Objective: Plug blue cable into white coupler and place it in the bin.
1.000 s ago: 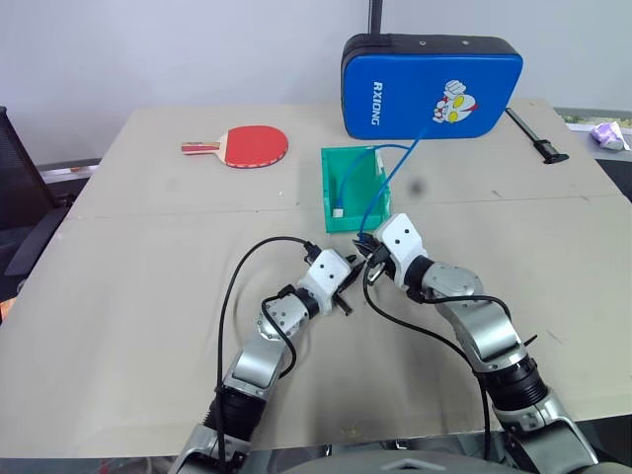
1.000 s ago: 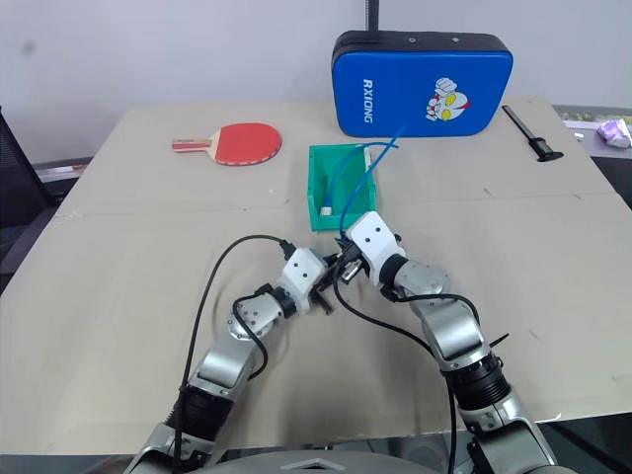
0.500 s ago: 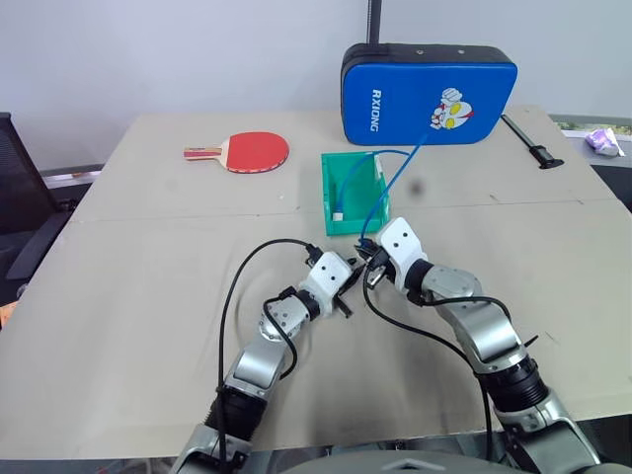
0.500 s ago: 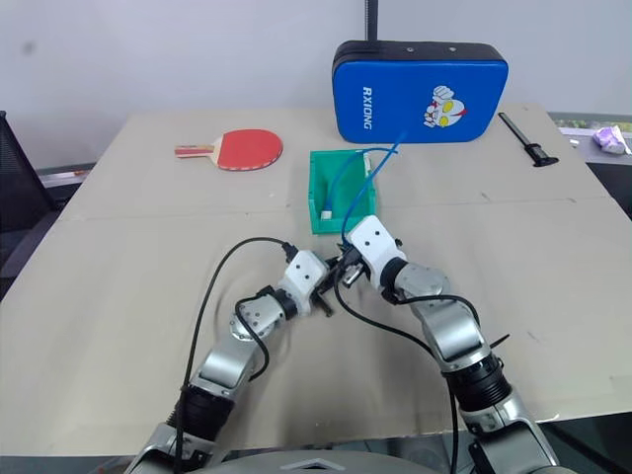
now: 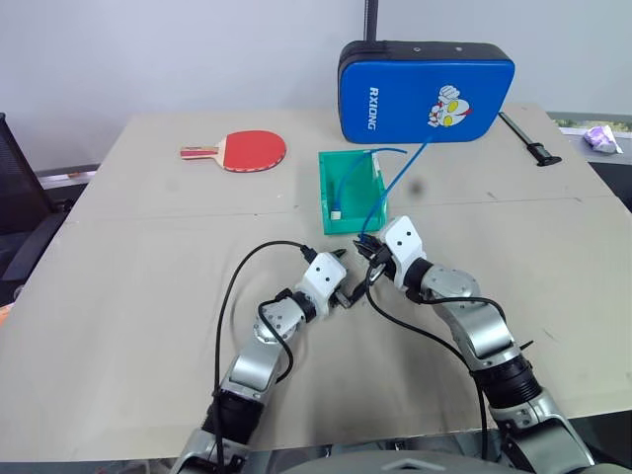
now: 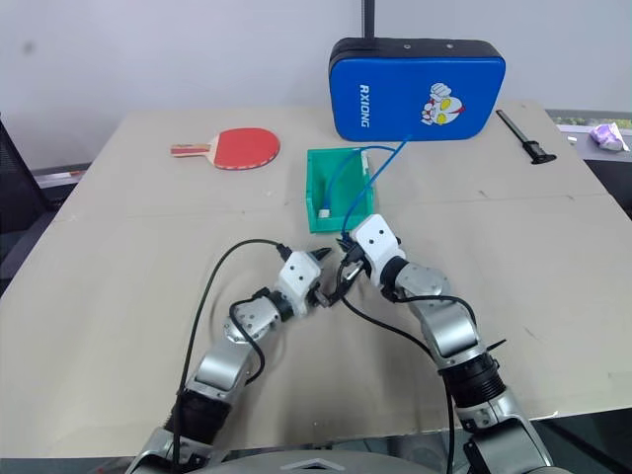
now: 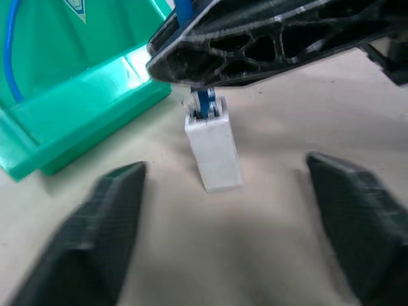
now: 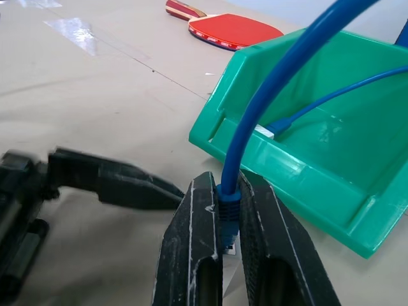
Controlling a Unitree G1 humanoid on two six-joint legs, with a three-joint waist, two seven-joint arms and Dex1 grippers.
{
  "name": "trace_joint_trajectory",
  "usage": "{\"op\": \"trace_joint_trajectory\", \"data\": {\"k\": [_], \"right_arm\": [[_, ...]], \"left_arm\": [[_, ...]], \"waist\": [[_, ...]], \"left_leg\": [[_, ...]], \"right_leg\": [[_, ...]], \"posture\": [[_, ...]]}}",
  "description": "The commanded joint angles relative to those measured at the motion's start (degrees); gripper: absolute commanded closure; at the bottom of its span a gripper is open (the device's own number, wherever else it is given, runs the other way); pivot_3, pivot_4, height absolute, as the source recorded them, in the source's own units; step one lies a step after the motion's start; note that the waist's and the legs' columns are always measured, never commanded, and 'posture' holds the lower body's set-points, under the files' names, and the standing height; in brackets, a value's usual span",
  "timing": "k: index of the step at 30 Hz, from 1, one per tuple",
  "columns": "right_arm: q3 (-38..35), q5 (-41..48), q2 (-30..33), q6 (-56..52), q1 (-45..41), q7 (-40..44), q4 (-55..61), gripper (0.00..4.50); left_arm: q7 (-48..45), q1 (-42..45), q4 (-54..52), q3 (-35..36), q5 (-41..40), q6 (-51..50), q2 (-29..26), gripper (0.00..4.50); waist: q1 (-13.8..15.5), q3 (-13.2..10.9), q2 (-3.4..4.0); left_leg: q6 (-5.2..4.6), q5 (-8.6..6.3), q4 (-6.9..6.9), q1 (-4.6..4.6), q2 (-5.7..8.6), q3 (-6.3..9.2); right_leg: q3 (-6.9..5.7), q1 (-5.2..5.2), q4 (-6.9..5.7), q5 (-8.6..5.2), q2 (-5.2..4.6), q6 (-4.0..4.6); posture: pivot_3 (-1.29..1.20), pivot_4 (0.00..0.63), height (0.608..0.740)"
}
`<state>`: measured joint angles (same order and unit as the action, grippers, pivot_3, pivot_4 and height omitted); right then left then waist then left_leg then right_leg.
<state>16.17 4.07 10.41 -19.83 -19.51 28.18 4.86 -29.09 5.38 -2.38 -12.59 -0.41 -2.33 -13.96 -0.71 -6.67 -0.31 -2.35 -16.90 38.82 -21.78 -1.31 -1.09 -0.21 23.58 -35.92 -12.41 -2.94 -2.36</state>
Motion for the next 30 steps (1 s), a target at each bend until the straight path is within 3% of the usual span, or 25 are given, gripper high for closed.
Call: {"op": "trace_joint_trajectory", "data": {"k": [1,5,7,10,14,20,23,30], "right_arm": [[-2.40,2.82,1.85,-0.43,-0.50,3.13,2.67,4.50],[-6.00,9.29,1.70,-5.95,-5.11,5.38,5.87,4.50],[-8.74,14.10,1.61,-13.65,-11.93,6.12,5.96,4.50],[-11.28,17.31,1.72,-18.86,-19.33,6.34,2.97,4.50],[-14.57,18.04,-0.41,-20.38,-33.79,4.85,-12.93,4.50],[-15.27,15.05,-1.61,-16.06,-44.81,4.93,-35.71,4.50],[-15.20,13.84,-1.52,-14.07,-46.57,5.86,-39.84,3.37],[-15.91,12.98,0.98,-12.58,-44.76,6.53,-34.85,0.06]], "left_arm": [[-0.50,-2.15,-11.18,4.38,-5.25,-5.85,-1.60,0.53],[-3.49,-5.64,-24.81,9.51,-12.74,-17.08,-7.53,0.53],[-4.17,-4.68,-31.84,17.57,-22.82,-28.41,-12.38,0.53],[-2.62,-0.60,-34.70,24.27,-30.60,-37.55,-16.43,0.53],[-1.39,6.51,-35.08,30.41,-38.52,-47.50,-22.61,0.53],[2.10,12.14,-34.92,31.51,-43.38,-55.16,-26.17,0.53],[3.51,13.20,-35.18,31.99,-45.82,-56.60,-25.63,0.43],[4.43,11.95,-35.77,30.33,-45.48,-56.08,-26.07,0.43]], "waist": [[0.03,-0.40,-0.06],[-0.02,-1.07,-0.10],[-0.40,-1.54,-0.12],[-0.11,-1.89,-0.24],[-0.08,-1.94,-0.33],[-0.10,-1.98,-0.40],[-0.18,-1.98,-0.41],[-0.26,-1.99,-0.41]], "left_leg": [[0.00,0.00,-0.01,-0.01,-0.02,0.01],[0.00,0.00,-0.01,-0.06,-0.01,0.05],[0.00,0.00,-0.01,-0.12,-0.01,-0.01],[0.02,0.01,-0.02,-0.17,-0.02,0.14],[0.06,0.03,-0.15,-0.18,0.05,0.30],[0.46,0.27,-0.45,-0.25,0.14,0.15],[0.49,0.27,-0.48,-0.61,0.13,0.15],[0.67,0.38,-0.52,-1.06,0.11,0.14]], "right_leg": [[-0.01,0.01,0.00,0.00,-0.04,0.00],[-0.06,0.03,0.00,0.00,-0.08,0.00],[0.01,0.14,-0.02,0.01,-0.10,0.00],[-0.10,0.21,-0.07,0.02,-0.08,0.01],[-0.28,0.16,-0.02,0.14,-0.01,-0.20],[-0.25,0.18,0.10,0.14,-0.09,-0.22],[-0.24,0.54,0.12,0.15,-0.11,-0.23],[-0.28,1.00,0.06,0.16,-0.11,-0.25]], "posture": [[0.00,0.150,0.728],[0.00,0.150,0.728],[0.00,0.150,0.728],[0.00,0.150,0.728],[0.00,0.150,0.728],[0.00,0.150,0.728],[0.00,0.150,0.728],[0.00,0.150,0.728]]}}
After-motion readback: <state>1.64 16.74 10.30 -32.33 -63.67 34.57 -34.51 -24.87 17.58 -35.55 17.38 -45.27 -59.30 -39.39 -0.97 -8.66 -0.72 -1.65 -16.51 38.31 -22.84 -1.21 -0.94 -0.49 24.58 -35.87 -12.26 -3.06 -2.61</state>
